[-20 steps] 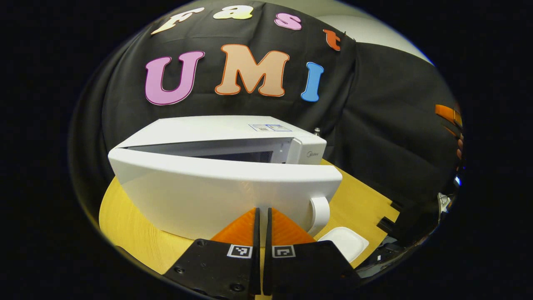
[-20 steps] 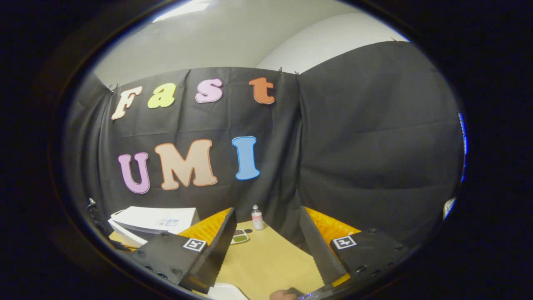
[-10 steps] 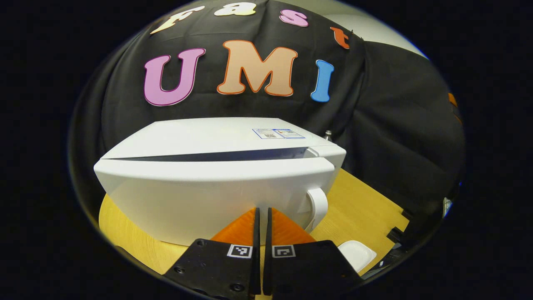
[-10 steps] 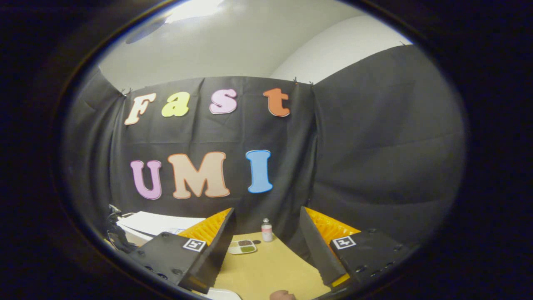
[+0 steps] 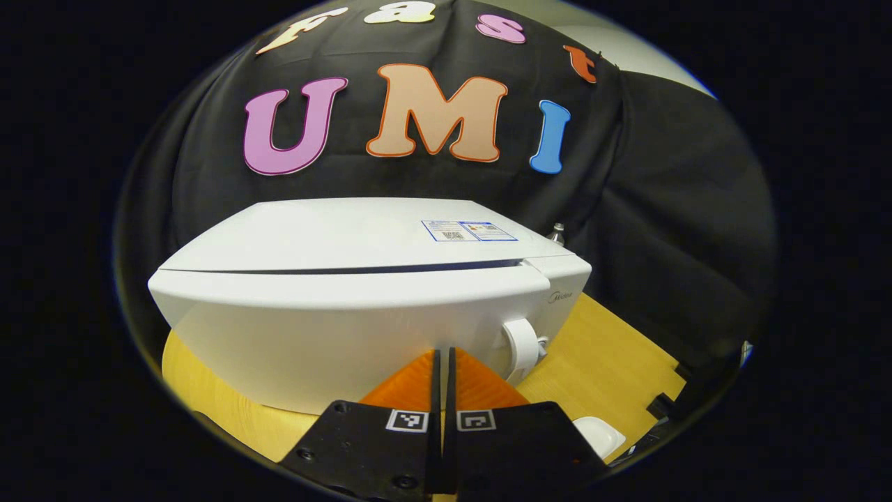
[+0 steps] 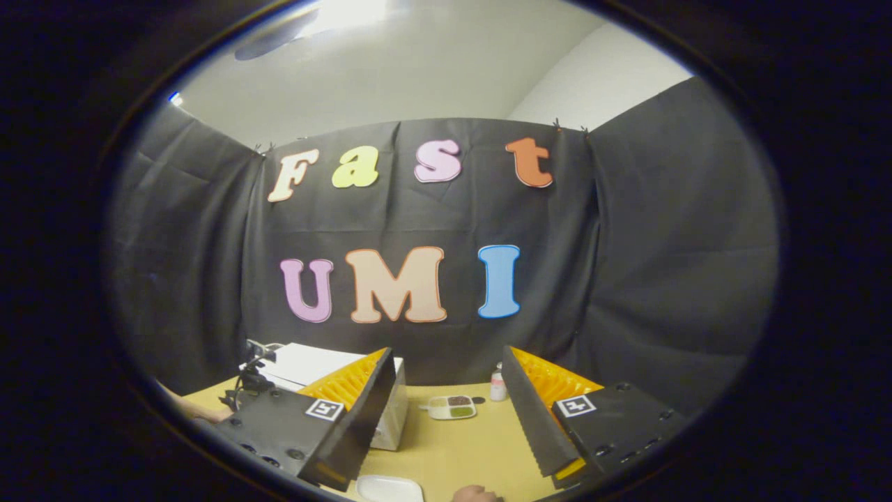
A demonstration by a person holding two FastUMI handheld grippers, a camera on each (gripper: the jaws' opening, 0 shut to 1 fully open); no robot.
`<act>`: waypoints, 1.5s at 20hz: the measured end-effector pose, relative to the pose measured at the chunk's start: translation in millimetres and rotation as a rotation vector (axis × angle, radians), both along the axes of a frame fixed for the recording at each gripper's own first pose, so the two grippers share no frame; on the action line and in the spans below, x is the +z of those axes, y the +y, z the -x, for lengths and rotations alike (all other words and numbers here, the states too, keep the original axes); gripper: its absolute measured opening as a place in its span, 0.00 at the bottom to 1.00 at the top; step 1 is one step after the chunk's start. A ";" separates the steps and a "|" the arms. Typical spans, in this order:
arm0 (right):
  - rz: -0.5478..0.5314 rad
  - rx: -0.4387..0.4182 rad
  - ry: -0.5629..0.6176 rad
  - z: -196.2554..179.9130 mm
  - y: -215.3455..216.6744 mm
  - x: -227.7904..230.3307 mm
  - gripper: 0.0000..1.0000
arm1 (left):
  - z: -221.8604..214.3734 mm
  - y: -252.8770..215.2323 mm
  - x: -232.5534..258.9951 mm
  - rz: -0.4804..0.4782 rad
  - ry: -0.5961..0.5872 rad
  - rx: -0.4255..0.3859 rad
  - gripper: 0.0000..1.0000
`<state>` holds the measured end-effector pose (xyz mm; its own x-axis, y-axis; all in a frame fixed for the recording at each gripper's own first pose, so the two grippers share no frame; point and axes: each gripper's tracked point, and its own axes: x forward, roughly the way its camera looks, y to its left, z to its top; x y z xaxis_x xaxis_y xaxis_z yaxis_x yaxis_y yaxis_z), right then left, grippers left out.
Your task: Open the microwave oven with the left hand, put the food in, and close the microwave oven.
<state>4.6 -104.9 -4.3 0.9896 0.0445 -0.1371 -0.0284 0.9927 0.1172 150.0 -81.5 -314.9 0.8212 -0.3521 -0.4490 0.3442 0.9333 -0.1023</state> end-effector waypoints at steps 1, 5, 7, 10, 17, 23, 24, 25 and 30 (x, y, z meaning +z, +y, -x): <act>0.000 0.003 -0.002 -0.3 -1.6 2.7 0.90 | -2.4 -1.1 -1.2 0.007 -0.003 0.004 0.01; 0.007 0.010 -0.002 -1.6 -3.3 5.3 0.89 | -3.4 -8.6 -5.0 0.027 0.013 -0.003 0.03; 0.010 0.018 0.001 -3.1 -1.5 4.4 0.89 | -3.0 -21.7 -9.0 -0.001 0.007 -0.047 0.03; 0.028 0.029 0.010 -3.6 -0.9 -0.3 0.89 | -12.2 -24.3 0.2 -0.050 -0.066 -0.048 0.03; 0.035 0.062 0.008 -5.3 8.1 -5.9 0.89 | -6.2 -10.9 25.3 -0.093 -0.095 0.037 0.03; 0.006 0.111 -0.001 -21.0 29.9 -14.0 0.94 | 25.9 7.0 128.0 -0.102 -0.272 0.056 0.05; 0.001 0.120 -0.002 -23.2 35.7 -14.8 0.94 | 31.1 9.2 143.2 -0.101 -0.289 0.063 0.37; -0.006 0.128 -0.004 -25.8 41.0 -14.8 0.89 | 35.4 11.4 157.1 -0.091 -0.306 0.067 0.68; -0.029 0.152 -0.009 -31.5 60.5 -13.0 0.89 | 49.2 29.4 224.9 -0.026 -0.371 0.148 0.97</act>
<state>36.1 -44.4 -17.3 0.9724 0.1974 -0.1245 -0.1789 0.9731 0.1453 100.8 -52.1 -89.9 0.9704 -0.2102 -0.1192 0.2150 0.9762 0.0282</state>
